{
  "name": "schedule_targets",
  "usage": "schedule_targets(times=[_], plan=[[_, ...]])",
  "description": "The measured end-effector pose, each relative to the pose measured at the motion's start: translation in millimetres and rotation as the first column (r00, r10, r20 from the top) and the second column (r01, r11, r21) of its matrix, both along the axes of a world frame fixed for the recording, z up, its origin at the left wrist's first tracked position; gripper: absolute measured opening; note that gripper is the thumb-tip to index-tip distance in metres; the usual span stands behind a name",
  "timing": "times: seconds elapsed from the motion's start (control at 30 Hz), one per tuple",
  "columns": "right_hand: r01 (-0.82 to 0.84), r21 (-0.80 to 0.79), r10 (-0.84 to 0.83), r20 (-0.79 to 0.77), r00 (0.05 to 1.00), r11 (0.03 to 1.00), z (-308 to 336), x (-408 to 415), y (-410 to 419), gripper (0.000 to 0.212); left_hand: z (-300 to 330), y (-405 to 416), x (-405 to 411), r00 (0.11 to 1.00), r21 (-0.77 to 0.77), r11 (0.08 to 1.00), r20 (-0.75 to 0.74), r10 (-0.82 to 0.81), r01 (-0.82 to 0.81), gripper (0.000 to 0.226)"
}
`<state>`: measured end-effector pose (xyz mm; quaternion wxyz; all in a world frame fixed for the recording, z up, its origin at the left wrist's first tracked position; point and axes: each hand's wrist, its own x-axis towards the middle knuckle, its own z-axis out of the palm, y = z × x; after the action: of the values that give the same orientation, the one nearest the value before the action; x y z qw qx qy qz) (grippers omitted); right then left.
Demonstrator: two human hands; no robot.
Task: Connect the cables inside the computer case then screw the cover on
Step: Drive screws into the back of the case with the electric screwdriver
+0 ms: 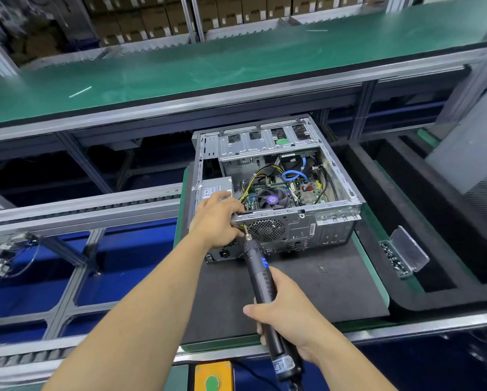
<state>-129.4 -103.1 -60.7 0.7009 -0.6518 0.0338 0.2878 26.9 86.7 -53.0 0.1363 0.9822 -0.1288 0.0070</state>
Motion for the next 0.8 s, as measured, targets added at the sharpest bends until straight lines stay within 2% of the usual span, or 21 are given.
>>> schedule_targets(times=[0.23, 0.4, 0.5, 0.57, 0.67, 0.8], plan=[[0.006, 0.078, -0.001, -0.064, 0.998, 0.997, 3, 3, 1, 0.033, -4, 1, 1, 0.998, 0.004, 0.999, -0.045, 0.047, -0.047, 0.058], [-0.012, 0.088, 0.018, -0.073, 0.997, 0.996, 3, 5, -3, 0.037, -4, 1, 1, 0.999, 0.004, 0.999, -0.033, 0.038, -0.038, 0.056], [-0.035, 0.009, 0.036, -0.050, 0.998, 0.999, 2, 4, -4, 0.042, -3, 1, -1, 0.999, 0.028, 0.999, -0.026, 0.033, -0.033, 0.057], [-0.021, -0.047, 0.020, -0.020, 1.000, 0.999, 0, 5, -4, 0.037, -3, 0, -4, 1.000, 0.046, 0.999, 0.005, 0.024, -0.024, 0.056], [0.024, -0.154, -0.012, 0.080, 0.997, 0.988, -3, 7, -7, 0.030, -3, -2, -9, 0.998, 0.106, 0.994, 0.066, -0.010, 0.003, 0.055], [0.018, -0.350, 0.060, 0.212, 0.975, 0.937, -11, 15, -14, 0.036, -5, -5, -18, 0.991, 0.109, 0.994, 0.131, -0.017, 0.002, 0.057]])
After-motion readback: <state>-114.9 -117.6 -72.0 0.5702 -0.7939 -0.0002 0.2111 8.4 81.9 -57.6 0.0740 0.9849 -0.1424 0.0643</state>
